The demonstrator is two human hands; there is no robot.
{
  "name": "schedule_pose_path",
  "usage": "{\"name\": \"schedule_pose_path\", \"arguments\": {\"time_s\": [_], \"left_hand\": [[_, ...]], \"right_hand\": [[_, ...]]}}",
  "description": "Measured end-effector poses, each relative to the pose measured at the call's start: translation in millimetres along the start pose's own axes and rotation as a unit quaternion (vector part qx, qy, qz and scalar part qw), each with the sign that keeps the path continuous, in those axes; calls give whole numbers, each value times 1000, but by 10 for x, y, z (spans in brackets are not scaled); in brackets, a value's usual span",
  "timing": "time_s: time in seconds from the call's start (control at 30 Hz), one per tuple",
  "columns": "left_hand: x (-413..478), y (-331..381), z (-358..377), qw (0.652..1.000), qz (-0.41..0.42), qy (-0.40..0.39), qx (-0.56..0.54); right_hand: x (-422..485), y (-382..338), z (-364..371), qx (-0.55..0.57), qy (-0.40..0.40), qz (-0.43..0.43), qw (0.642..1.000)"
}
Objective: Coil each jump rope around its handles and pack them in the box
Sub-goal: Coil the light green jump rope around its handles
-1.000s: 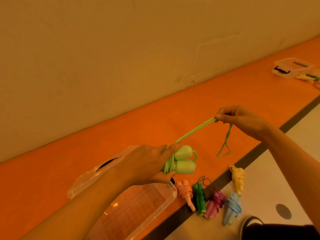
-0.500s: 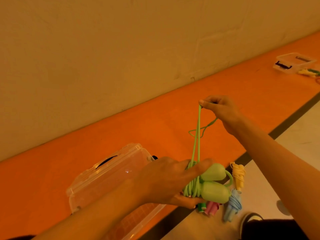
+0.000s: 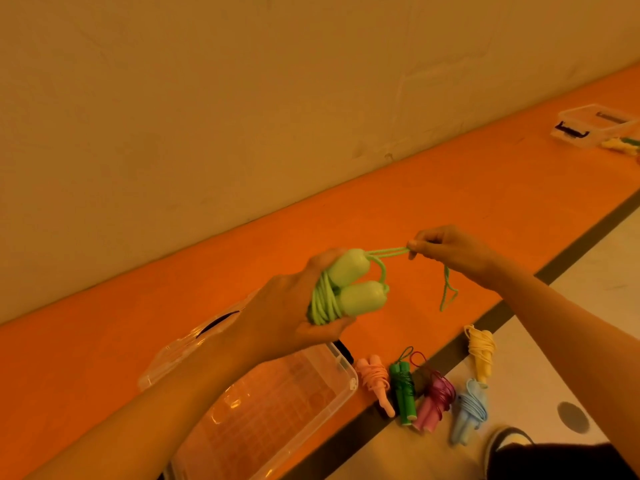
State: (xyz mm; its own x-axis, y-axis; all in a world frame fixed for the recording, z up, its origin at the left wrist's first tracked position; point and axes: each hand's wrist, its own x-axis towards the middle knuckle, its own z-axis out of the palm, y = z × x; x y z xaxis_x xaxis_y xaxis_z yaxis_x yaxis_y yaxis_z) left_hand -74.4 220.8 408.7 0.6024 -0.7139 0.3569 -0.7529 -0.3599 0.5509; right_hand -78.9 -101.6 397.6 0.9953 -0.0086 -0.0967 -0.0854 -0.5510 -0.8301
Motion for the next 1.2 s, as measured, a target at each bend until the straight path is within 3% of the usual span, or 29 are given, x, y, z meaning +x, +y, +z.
{"name": "schedule_pose_path", "arguments": {"time_s": [0.3, 0.4, 0.5, 0.7, 0.8, 0.93, 1.1, 1.2], "left_hand": [[106, -51, -142, 956, -135, 194, -175], [161, -156, -163, 941, -178, 240, -160], [182, -322, -182, 929, -238, 248, -137], [88, -585, -43, 931, -335, 140, -42], [11, -554, 68, 952, -300, 61, 30], [-40, -472, 146, 976, -179, -15, 122], [29, -165, 328, 954, -108, -119, 254], [30, 91, 488, 947, -66, -170, 263]], "right_hand": [[-97, 218, 3, -53, -48, -25, 997], [-141, 120, 113, -131, -94, -77, 984], [-272, -79, 356, -248, -128, -183, 943], [-793, -636, 832, -342, -163, -342, 860], [-901, -821, 694, -311, -137, -347, 874], [-973, -948, 445, -279, -72, -354, 890], [-942, -1058, 181, -252, 15, -363, 897], [-903, -1129, 305, -240, 21, -383, 892]]}}
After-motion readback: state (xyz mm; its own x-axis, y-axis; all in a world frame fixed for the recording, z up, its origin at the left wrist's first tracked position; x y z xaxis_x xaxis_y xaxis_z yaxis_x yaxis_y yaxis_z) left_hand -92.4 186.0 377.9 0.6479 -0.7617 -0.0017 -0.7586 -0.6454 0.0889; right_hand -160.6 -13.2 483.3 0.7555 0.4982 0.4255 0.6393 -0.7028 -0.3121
